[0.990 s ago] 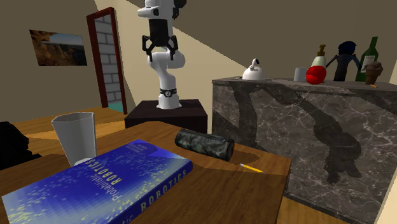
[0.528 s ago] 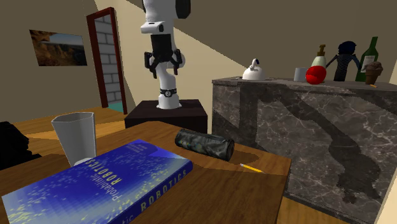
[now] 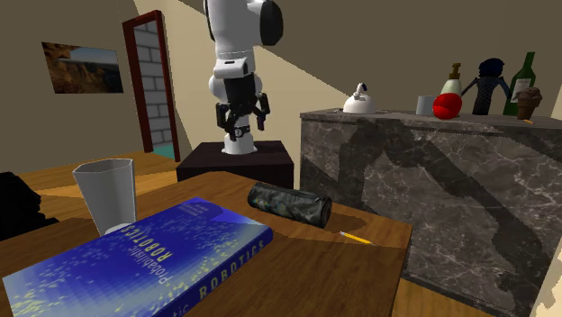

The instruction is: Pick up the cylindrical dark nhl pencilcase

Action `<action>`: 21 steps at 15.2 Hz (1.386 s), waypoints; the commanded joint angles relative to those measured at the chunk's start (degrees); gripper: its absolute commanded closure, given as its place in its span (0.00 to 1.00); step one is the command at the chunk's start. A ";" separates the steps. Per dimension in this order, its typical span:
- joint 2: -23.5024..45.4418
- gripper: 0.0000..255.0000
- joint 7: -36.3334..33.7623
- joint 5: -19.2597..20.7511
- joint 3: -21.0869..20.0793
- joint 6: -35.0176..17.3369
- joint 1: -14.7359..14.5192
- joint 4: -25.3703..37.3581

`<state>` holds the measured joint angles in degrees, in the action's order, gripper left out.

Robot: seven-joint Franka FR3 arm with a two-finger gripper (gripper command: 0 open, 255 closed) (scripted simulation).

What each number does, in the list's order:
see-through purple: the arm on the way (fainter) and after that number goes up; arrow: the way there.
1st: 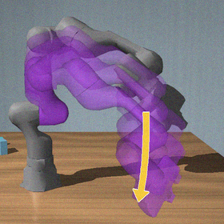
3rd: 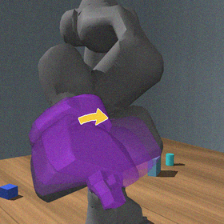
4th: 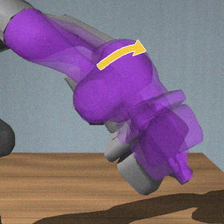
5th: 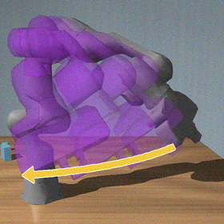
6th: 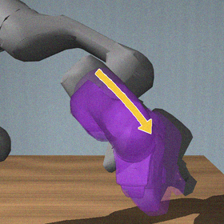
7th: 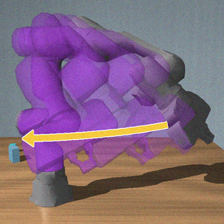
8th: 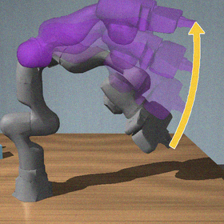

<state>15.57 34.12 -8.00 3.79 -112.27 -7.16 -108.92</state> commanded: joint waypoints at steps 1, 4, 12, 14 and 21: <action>4.15 0.00 1.99 -0.87 -0.71 -0.18 0.00 3.44; 10.81 0.00 4.41 -1.81 -1.94 0.18 -0.02 9.73; 29.66 0.00 9.17 -2.59 -5.42 4.26 -0.77 30.90; 32.54 0.00 9.68 -2.57 -5.81 4.65 -0.98 33.98; 35.65 0.00 10.21 -2.66 -5.83 1.76 -1.03 34.15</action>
<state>50.90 44.22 -10.65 -2.05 -110.27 -8.23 -74.87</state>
